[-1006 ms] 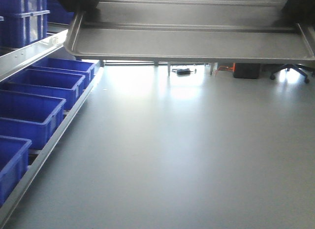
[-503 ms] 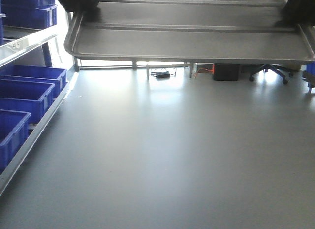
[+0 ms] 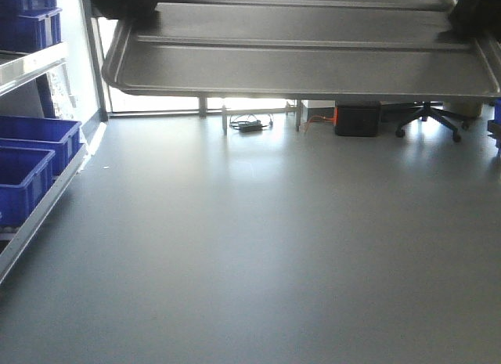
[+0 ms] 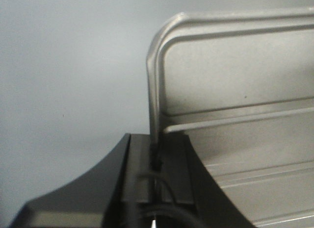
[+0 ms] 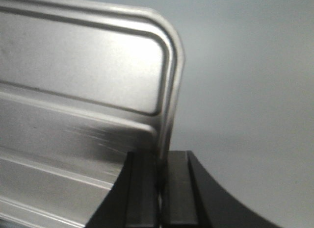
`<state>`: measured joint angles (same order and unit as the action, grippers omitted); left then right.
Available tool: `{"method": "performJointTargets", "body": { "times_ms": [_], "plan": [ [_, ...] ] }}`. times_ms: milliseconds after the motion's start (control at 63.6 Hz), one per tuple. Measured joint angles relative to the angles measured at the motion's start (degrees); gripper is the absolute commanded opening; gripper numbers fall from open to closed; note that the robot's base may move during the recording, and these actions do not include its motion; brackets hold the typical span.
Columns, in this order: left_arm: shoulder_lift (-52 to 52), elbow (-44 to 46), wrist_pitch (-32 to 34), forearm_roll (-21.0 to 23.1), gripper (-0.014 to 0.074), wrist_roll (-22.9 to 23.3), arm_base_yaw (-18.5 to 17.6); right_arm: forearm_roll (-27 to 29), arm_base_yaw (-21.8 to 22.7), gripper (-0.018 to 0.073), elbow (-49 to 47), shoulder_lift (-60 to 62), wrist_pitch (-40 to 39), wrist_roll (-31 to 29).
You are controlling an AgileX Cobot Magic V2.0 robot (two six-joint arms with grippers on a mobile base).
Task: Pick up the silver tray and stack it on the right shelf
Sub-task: 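Hold the tray raised with both grippers while the base drives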
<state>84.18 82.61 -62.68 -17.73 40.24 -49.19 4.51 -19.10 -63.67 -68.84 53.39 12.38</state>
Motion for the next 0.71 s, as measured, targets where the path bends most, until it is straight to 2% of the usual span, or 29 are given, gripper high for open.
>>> {"method": "performJointTargets", "body": {
  "times_ms": [708],
  "plan": [
    [0.00, 0.00, 0.00, 0.00, -0.0093, 0.00, 0.00, 0.00, 0.00, 0.0057, 0.00, 0.00, 0.00, 0.00]
  ]
}}
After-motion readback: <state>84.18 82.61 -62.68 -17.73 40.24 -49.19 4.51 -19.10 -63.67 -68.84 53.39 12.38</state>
